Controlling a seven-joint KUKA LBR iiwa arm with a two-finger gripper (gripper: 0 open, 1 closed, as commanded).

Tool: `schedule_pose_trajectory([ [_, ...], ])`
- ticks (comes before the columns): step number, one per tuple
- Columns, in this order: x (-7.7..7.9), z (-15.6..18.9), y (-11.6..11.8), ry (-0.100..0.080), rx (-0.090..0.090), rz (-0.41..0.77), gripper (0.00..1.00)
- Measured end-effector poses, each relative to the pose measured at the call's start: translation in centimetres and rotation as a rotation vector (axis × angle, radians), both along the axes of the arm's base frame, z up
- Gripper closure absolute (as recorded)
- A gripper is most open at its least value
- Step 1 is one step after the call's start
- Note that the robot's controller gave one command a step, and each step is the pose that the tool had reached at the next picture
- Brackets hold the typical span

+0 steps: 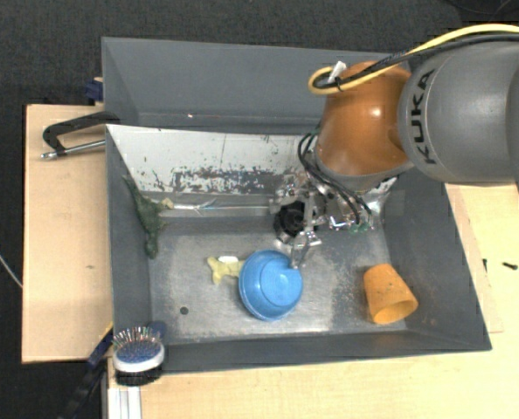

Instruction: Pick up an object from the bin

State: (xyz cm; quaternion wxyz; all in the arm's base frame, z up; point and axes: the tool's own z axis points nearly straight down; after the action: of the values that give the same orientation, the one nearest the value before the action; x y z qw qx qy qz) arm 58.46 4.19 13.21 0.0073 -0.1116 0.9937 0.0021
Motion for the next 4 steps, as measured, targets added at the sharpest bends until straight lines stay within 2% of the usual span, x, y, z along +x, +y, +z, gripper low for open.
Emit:
schedule_pose_trajectory([
  [1, 0.4, -3.5, -3.2, -0.004, -0.005, 0.025, 0.00],
  [2, -1.6, -3.8, 2.6, 0.005, -0.010, 0.798, 0.00],
  [3, -1.6, -3.8, 2.5, 0.006, -0.009, 0.795, 1.00],
  [4, -2.2, 8.4, 1.9, -0.003, -0.016, 1.034, 1.00],
])
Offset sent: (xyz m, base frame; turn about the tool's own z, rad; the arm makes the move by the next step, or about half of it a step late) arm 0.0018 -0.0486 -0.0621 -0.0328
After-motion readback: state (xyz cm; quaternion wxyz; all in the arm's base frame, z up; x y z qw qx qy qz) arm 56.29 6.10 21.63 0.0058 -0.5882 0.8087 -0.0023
